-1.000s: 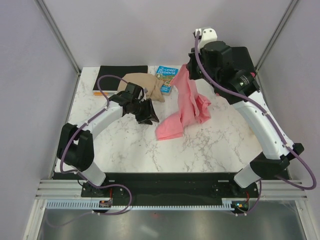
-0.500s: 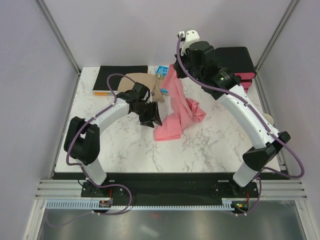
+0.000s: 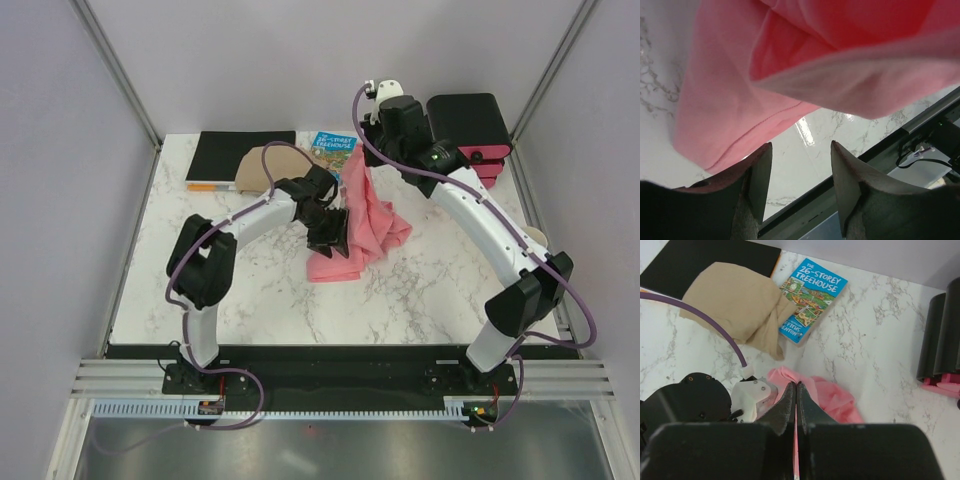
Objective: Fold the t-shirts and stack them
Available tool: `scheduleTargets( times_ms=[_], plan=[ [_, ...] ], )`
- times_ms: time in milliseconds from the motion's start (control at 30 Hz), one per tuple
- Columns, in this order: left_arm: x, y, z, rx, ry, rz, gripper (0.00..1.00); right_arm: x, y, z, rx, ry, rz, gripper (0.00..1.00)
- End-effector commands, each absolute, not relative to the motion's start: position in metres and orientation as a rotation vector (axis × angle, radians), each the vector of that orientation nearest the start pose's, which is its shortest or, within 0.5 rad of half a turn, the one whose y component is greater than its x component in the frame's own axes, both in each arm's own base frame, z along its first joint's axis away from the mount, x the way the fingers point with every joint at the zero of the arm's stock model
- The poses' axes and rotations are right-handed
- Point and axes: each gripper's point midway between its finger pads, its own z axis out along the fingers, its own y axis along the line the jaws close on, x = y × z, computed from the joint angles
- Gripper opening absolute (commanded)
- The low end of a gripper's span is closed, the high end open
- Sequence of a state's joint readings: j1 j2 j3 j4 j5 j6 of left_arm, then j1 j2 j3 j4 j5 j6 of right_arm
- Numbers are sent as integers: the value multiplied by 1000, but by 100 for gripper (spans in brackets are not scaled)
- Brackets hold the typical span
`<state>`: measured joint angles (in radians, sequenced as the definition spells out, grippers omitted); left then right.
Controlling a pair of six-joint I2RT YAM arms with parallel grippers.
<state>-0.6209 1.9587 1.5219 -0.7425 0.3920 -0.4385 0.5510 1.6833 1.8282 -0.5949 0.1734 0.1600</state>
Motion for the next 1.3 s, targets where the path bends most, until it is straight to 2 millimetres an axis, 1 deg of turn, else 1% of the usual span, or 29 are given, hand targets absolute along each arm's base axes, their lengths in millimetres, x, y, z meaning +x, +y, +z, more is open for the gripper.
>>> scheduleTargets(
  times_ms=[0, 33, 133, 233, 333, 367, 600, 633, 667, 833, 1033, 1133, 1167, 1233, 1267],
  plan=[
    [299, -324, 84, 512, 2836, -725, 58, 428, 213, 359, -201, 1919, 285, 0],
    [296, -328, 79, 530, 2844, -717, 58, 430, 207, 359, -186, 1922, 273, 0],
    [294, -333, 74, 561, 2851, -686, 58, 432, 197, 358, -163, 1926, 256, 0],
    [292, -338, 72, 590, 2844, -664, 58, 434, 189, 359, -155, 1924, 241, 0],
    [289, -344, 66, 624, 2845, -635, 58, 435, 181, 361, -139, 1922, 223, 0],
    [288, -346, 57, 635, 2857, -607, 58, 434, 175, 361, -131, 1923, 209, 0],
    [280, -356, 34, 696, 2877, -524, 57, 427, 155, 355, -101, 1941, 182, 0],
    [282, -357, 33, 694, 2873, -518, 57, 426, 154, 351, -99, 1950, 179, 0],
    [282, -358, 32, 692, 2876, -516, 57, 424, 152, 353, -94, 1945, 182, 0],
    [285, -360, 24, 689, 2879, -474, 55, 417, 146, 345, -77, 1964, 194, 0],
    [291, -355, 20, 678, 2866, -405, 55, 408, 143, 342, -72, 1976, 206, 0],
    [292, -354, 15, 666, 2872, -380, 50, 407, 142, 340, -71, 1980, 209, 0],
    [291, -354, 12, 663, 2881, -375, 41, 406, 142, 341, -74, 1980, 213, 0],
    [289, -354, 9, 664, 2889, -371, 30, 405, 142, 339, -76, 1988, 214, 0],
    [289, -354, 9, 662, 2889, -371, 19, 405, 142, 338, -76, 1991, 212, 0]
  ],
)
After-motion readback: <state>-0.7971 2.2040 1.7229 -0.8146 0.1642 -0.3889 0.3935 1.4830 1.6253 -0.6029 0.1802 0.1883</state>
